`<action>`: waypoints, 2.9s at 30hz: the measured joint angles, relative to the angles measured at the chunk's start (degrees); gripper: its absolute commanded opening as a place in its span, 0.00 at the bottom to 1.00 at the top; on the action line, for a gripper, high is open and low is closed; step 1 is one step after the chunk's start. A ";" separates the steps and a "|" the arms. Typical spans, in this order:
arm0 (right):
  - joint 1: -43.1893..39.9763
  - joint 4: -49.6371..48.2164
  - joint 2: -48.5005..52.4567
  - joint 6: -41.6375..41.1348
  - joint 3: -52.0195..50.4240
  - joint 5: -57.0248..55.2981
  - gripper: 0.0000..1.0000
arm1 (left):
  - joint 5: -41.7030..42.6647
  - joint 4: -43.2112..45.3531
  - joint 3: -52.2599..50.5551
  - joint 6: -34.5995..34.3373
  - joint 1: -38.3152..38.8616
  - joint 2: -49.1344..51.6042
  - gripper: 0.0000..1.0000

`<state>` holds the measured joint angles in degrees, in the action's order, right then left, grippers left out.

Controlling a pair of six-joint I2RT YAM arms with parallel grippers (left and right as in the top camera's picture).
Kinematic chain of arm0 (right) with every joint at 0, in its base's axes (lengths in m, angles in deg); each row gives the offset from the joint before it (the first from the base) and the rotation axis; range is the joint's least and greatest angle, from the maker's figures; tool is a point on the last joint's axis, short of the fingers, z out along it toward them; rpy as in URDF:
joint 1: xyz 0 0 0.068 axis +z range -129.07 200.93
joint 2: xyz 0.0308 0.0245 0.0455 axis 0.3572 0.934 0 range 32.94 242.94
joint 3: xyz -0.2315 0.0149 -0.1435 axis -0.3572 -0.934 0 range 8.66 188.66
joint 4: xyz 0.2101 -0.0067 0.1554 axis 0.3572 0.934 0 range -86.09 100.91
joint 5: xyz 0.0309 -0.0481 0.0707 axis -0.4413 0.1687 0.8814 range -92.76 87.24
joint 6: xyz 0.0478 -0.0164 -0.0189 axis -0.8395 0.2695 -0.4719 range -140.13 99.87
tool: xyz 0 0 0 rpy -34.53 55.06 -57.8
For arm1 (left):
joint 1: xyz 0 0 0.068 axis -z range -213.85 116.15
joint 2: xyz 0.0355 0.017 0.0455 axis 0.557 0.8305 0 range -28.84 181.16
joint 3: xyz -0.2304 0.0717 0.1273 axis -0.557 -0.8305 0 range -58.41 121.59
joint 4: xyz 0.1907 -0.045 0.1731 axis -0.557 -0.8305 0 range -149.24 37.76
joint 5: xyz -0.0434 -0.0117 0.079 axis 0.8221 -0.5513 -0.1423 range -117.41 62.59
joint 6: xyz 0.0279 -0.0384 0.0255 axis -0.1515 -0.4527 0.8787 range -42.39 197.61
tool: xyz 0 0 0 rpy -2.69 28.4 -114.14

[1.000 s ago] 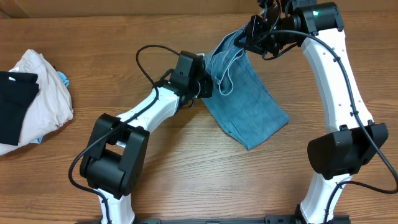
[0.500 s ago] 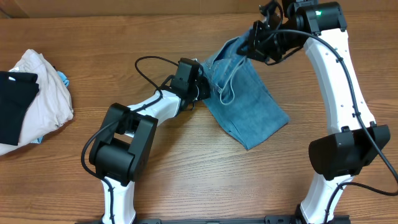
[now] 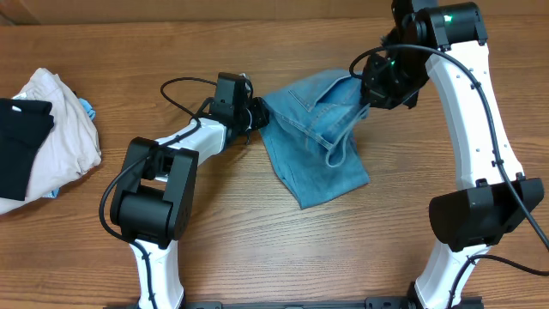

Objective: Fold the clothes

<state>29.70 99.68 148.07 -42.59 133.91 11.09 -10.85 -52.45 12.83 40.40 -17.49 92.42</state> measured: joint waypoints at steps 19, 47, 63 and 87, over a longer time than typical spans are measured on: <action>1.07 0.87 -0.24 2.67 -5.97 2.40 0.09 | 1.66 0.50 0.00 0.92 -0.13 -0.28 0.32; 5.51 1.29 -0.44 5.44 -6.03 4.35 0.28 | -6.73 -10.49 -0.44 5.90 -1.03 -14.14 0.37; 6.58 1.36 -0.68 5.99 -6.03 3.34 0.37 | -5.33 -9.57 0.22 10.47 -1.03 -19.78 0.32; -3.37 -2.73 -0.77 8.81 -6.03 -5.31 0.46 | 10.51 -16.33 0.90 11.19 10.73 -6.60 0.14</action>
<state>26.34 96.95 147.30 -33.78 127.88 5.78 -0.34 -68.78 13.73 51.59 -6.76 85.81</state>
